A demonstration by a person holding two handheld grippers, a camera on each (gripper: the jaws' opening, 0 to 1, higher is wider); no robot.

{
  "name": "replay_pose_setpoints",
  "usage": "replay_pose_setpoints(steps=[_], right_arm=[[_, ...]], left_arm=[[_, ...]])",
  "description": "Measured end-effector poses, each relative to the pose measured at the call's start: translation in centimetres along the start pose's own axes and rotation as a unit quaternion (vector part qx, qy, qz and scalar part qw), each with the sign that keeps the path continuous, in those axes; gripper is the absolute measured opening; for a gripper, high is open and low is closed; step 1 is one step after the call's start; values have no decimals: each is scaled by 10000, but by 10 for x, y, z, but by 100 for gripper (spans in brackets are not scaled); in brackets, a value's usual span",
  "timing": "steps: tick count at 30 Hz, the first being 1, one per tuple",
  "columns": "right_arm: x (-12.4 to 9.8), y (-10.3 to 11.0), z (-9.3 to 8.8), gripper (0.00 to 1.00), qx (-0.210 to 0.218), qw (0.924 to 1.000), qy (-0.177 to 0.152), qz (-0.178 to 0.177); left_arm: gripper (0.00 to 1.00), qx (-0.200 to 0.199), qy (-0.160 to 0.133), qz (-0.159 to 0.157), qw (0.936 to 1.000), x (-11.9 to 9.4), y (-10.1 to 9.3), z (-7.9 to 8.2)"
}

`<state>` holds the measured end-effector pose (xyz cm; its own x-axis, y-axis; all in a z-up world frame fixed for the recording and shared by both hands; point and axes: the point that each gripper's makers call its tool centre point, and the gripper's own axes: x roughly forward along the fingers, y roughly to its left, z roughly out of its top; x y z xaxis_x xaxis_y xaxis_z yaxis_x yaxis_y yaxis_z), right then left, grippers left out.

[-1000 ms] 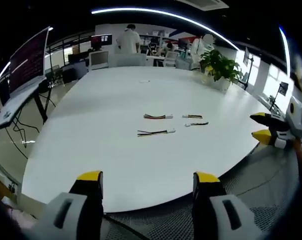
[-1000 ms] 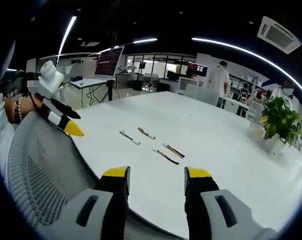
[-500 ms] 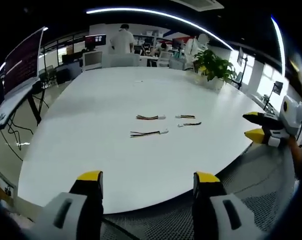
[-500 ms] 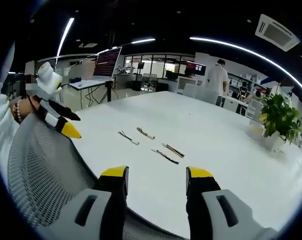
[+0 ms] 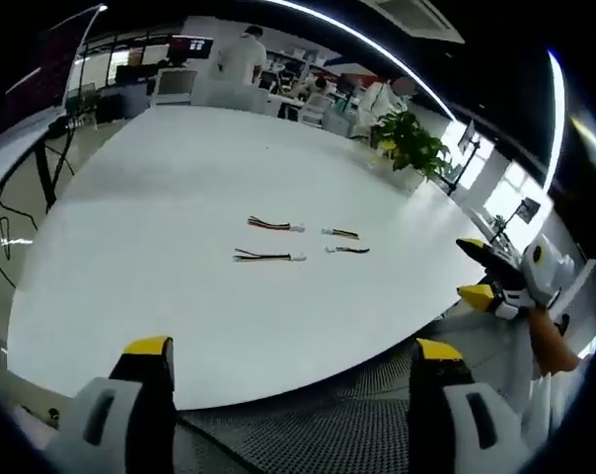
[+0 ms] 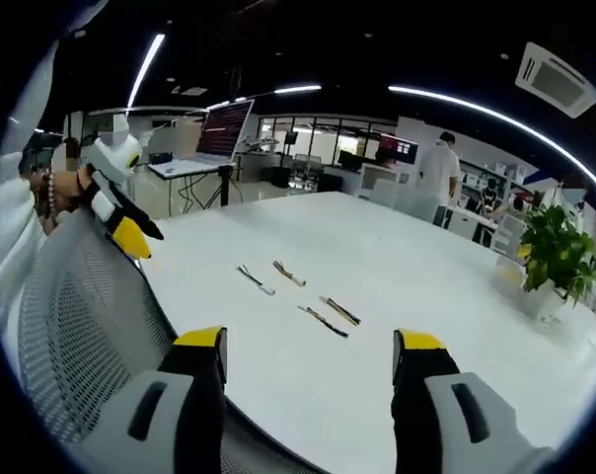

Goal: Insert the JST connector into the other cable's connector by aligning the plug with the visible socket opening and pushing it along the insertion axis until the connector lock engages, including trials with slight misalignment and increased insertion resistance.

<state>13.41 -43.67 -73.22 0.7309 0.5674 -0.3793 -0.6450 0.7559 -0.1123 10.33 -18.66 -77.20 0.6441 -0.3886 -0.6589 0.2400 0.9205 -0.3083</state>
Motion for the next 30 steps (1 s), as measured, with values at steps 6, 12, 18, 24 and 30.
replay_pose_setpoints(steps=[6, 12, 18, 24, 30], right_arm=[[2, -5, 1, 58, 279, 9992, 103, 282], [8, -20, 18, 56, 247, 9992, -88, 315], [18, -38, 29, 55, 419, 9985, -198, 289], [37, -50, 43, 50, 356, 9982, -331, 365], [56, -53, 55, 48, 217, 9965, -408, 701]], left_arm=[[99, 729, -394, 58, 9965, -4, 9, 39], [99, 696, -535, -612, 9943, 11, -8, 56], [99, 914, -664, -1021, 9883, 28, -17, 78], [99, 1588, -761, -1377, 9747, 49, -19, 107], [99, 1660, -1027, -1937, 9615, 71, -23, 143]])
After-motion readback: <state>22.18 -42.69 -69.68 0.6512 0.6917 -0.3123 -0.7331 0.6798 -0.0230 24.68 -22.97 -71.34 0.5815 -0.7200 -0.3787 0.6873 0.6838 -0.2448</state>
